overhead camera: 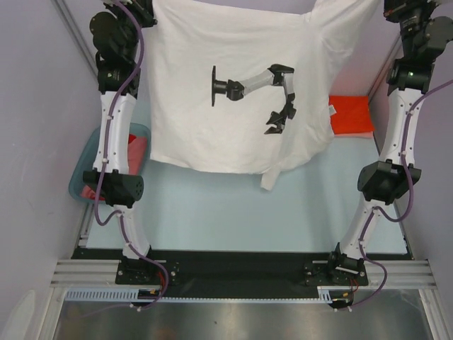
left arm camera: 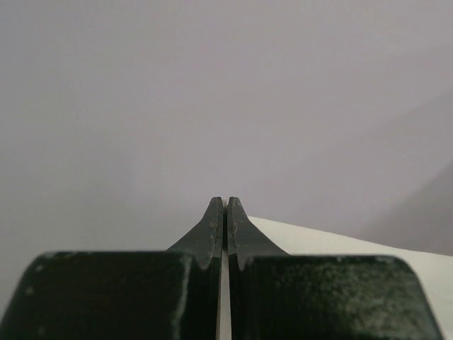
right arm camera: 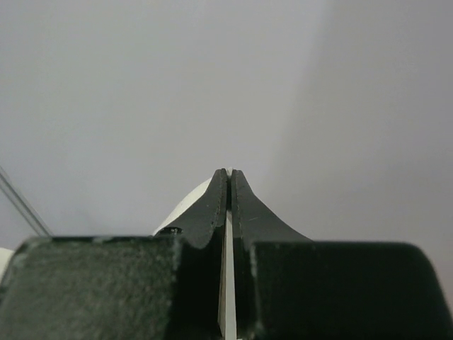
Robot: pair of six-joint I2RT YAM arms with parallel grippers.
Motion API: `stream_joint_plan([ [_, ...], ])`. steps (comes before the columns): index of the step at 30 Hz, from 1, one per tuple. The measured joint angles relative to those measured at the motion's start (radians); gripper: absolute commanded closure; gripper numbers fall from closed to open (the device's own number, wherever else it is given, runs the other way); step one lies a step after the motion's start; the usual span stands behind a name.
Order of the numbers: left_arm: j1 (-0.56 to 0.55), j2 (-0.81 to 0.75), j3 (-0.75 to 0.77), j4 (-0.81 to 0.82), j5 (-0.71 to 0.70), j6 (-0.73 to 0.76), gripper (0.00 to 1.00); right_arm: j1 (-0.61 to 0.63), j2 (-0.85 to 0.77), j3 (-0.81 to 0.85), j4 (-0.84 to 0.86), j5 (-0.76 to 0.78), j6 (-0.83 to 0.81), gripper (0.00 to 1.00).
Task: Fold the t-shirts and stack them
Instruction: Fold the tshirt
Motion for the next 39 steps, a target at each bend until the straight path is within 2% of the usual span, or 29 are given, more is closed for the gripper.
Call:
stream_joint_plan([
  [8, 0.008, 0.003, 0.0, 0.013, 0.025, -0.034, 1.0, 0.013, 0.0, 0.026, 0.009, 0.015, 0.008, 1.0],
  [14, 0.008, -0.098, -0.062, 0.006, 0.032, -0.035, 1.0, 0.009, -0.061, 0.021, -0.018, 0.016, 0.008, 1.0],
  [25, 0.008, -0.594, -0.442, 0.006, 0.04, -0.034, 1.0, -0.037, -0.501, -0.193, -0.068, -0.001, 0.001, 1.0],
  [33, 0.008, -0.921, -0.607, -0.032, 0.042, -0.034, 1.0, -0.089, -0.837, -0.334, -0.127, -0.025, -0.033, 1.0],
  [39, 0.008, -1.082, -0.676, -0.078, 0.038, -0.026, 1.0, -0.09, -0.935, -0.322, -0.158, -0.045, -0.045, 1.0],
])
